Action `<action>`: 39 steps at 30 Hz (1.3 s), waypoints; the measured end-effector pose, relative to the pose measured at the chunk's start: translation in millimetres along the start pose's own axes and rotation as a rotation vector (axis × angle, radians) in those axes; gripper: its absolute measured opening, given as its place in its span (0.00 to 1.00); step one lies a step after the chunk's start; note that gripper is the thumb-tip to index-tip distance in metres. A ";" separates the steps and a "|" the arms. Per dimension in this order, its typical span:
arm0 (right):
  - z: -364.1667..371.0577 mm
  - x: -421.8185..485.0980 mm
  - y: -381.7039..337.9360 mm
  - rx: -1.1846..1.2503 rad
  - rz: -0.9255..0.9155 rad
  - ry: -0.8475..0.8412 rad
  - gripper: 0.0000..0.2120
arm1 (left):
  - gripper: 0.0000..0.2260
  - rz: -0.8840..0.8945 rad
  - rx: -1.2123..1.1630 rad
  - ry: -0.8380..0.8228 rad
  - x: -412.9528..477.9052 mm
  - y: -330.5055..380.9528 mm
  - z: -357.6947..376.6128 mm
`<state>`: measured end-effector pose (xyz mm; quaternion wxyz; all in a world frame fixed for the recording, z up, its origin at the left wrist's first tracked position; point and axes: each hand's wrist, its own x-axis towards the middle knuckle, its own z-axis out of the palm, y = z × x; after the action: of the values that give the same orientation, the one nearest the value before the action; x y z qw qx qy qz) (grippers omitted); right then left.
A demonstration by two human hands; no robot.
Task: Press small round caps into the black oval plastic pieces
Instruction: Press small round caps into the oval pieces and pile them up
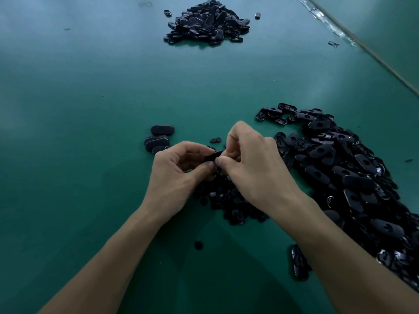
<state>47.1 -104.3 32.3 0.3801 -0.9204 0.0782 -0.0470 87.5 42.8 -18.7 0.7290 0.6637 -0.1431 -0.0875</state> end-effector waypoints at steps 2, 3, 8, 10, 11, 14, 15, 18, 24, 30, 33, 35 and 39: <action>1.6 -1.0 -0.3 -0.024 0.005 0.037 0.15 | 0.11 0.015 0.031 -0.001 0.0 -1.7 -0.7; 2.0 -1.5 -0.3 -0.035 0.002 0.045 0.15 | 0.11 0.022 0.060 -0.001 -0.5 -2.8 -0.7; 0.6 -4.6 -2.4 -0.040 -0.053 -0.032 0.10 | 0.07 0.066 0.165 0.020 -0.6 -5.2 -0.5; -1.6 -5.2 -3.3 -0.027 -0.072 -0.045 0.10 | 0.06 0.064 0.150 0.029 -0.4 -6.2 -1.2; -2.6 -5.2 -3.6 -0.037 -0.080 -0.041 0.09 | 0.05 0.063 0.149 0.033 -0.6 -6.5 -1.4; -5.9 -3.0 -2.5 -0.088 -0.129 0.008 0.06 | 0.04 0.043 0.122 0.032 -0.7 -6.9 0.0; -6.7 -1.4 -2.0 -0.099 -0.135 0.016 0.05 | 0.05 0.035 0.093 0.027 -0.3 -6.4 0.3; -9.8 3.9 -0.1 -0.067 -0.101 -0.032 0.10 | 0.09 0.030 0.026 -0.001 1.3 -5.4 -1.0; -13.7 9.3 4.7 0.071 -0.087 -0.120 0.07 | 0.07 -0.019 -0.077 -0.010 2.4 -4.9 -3.1; -10.6 8.8 6.0 0.096 -0.063 -0.070 0.05 | 0.08 -0.052 -0.102 -0.019 3.2 -5.9 -3.1; -6.6 7.2 4.3 0.097 -0.037 -0.032 0.05 | 0.09 -0.055 -0.094 -0.022 3.0 -6.0 -2.4; -4.9 6.1 2.1 0.094 -0.029 -0.014 0.04 | 0.09 -0.052 -0.097 -0.015 2.6 -5.3 -2.7; -8.8 4.6 1.3 0.136 -0.031 -0.023 0.05 | 0.07 -0.040 -0.108 -0.005 1.0 -2.2 -1.4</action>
<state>50.2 -112.1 37.7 0.4420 -0.8940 0.0562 -0.0475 88.9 43.6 -20.8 0.7614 0.6259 -0.1267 -0.1116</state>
